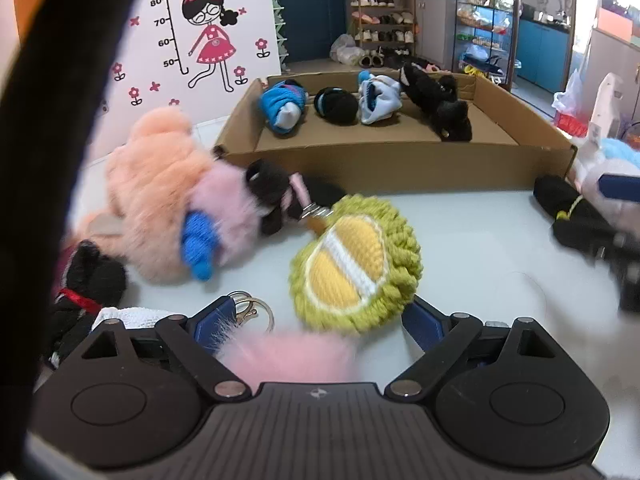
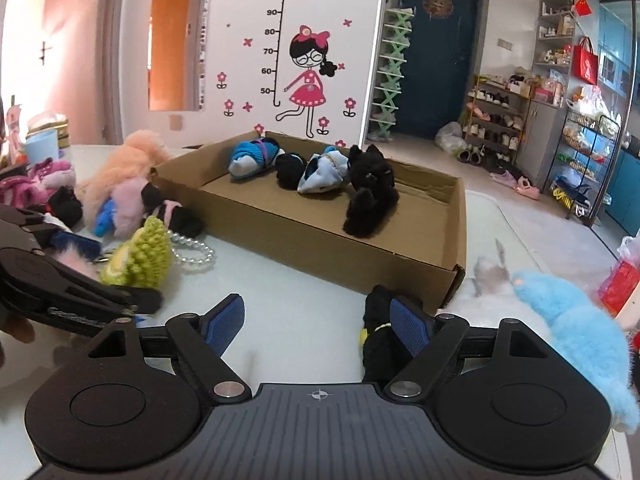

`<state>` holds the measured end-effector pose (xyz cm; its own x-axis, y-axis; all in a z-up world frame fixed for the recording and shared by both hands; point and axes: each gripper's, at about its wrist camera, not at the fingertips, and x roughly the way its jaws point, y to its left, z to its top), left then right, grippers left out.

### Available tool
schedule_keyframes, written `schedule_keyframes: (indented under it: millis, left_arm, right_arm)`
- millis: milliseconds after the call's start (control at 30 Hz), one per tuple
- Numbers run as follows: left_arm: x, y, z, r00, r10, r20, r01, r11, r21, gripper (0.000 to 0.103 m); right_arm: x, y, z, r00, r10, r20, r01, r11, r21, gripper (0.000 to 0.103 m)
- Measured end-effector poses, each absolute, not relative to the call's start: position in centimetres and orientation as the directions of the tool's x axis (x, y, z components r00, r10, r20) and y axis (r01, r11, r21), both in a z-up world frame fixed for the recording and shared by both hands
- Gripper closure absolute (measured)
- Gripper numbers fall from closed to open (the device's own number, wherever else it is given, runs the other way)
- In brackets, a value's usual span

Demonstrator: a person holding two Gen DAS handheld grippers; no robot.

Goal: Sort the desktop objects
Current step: 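Push the yellow-green durian plush aside with left tool while right tool approaches black gold-banded sock, then close the right tool on the black gold-banded sock and lift it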

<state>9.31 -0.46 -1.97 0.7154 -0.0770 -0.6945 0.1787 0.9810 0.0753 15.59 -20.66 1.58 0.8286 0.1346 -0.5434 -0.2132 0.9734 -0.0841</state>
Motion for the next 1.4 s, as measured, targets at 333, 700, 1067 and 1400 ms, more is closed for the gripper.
schedule_keyframes:
  millis: [333, 700, 1067, 1400]
  left_arm:
    - [8.7, 0.0, -1.9, 0.722, -0.111, -0.683, 0.201, 0.978, 0.053, 0.017]
    - [10.4, -0.9, -0.5, 0.727, -0.157, -0.668, 0.202, 0.979, -0.01, 0.019]
    - [12.7, 0.0, -0.4, 0.687, -0.174, -0.705, 0.152, 0.984, -0.095, 0.015]
    - [12.5, 1.6, -0.4, 0.678, -0.192, -0.71, 0.159, 0.981, -0.113, 0.014]
  right_arm:
    - [15.0, -22.7, 2.1, 0.864, 0.037, -0.503, -0.083, 0.994, -0.07, 0.018]
    - [18.6, -21.1, 0.7, 0.836, 0.059, -0.545, -0.131, 0.987, -0.094, 0.018]
    - [19.8, -20.5, -0.4, 0.782, -0.011, -0.623, -0.115, 0.98, -0.161, 0.009]
    - [15.2, -21.0, 0.9, 0.783, 0.149, -0.603, -0.228, 0.972, -0.056, 0.009]
